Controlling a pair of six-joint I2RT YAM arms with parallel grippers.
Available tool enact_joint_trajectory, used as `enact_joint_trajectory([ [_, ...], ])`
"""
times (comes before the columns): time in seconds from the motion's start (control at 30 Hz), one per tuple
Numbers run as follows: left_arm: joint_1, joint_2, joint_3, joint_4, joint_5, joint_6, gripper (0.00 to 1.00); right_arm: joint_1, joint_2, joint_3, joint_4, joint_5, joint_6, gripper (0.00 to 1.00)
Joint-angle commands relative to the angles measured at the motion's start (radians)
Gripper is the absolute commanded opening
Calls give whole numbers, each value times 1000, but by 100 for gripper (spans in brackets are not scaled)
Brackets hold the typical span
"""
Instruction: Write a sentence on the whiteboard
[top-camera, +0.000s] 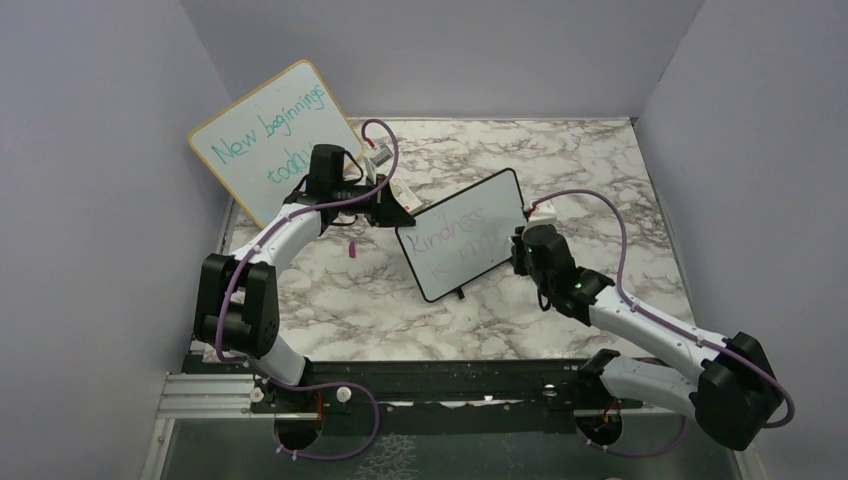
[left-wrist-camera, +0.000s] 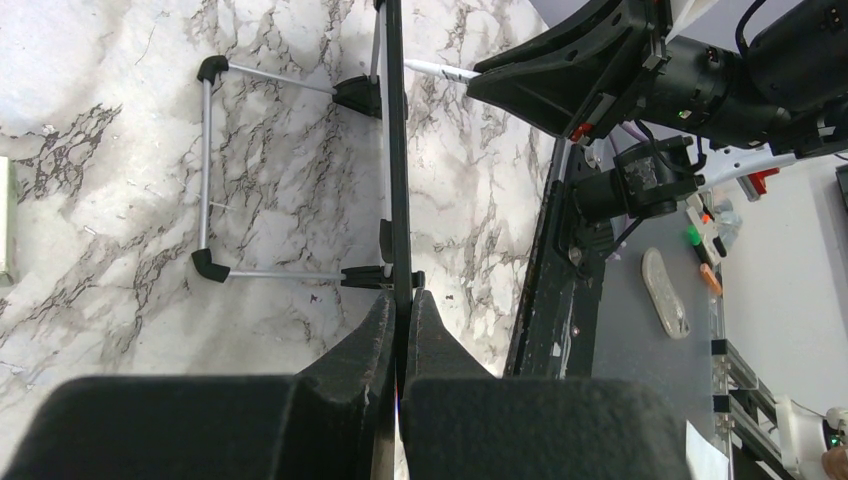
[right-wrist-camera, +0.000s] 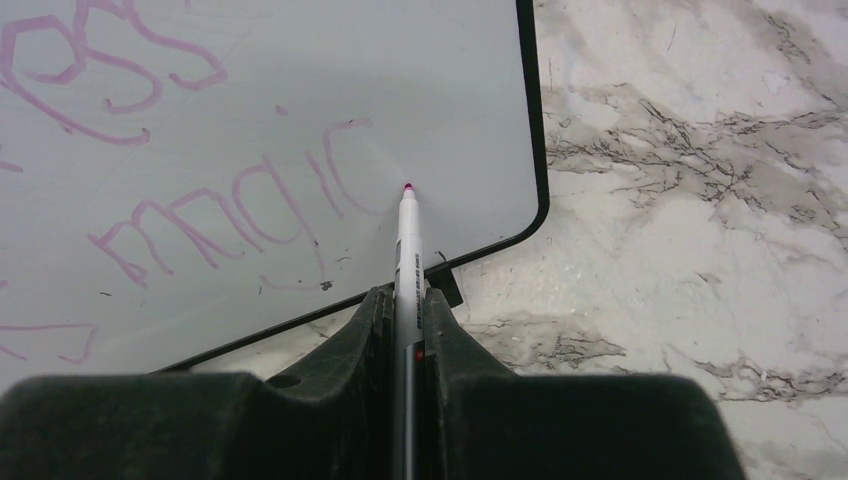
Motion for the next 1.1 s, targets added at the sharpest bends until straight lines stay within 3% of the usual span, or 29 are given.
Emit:
enact_joint_trajectory([
  [0.0,-13,42,-19,-70,-47,55,0,-9,-18,7,61,14,-12,0],
  [0.5,-13,40,-14,-91,-89,63,0,-14,-113,-39,-24,23,55,0],
  [1.07,-14,52,-11,-91,-59,69,0,-57,2,-40,92,-30,57,0],
])
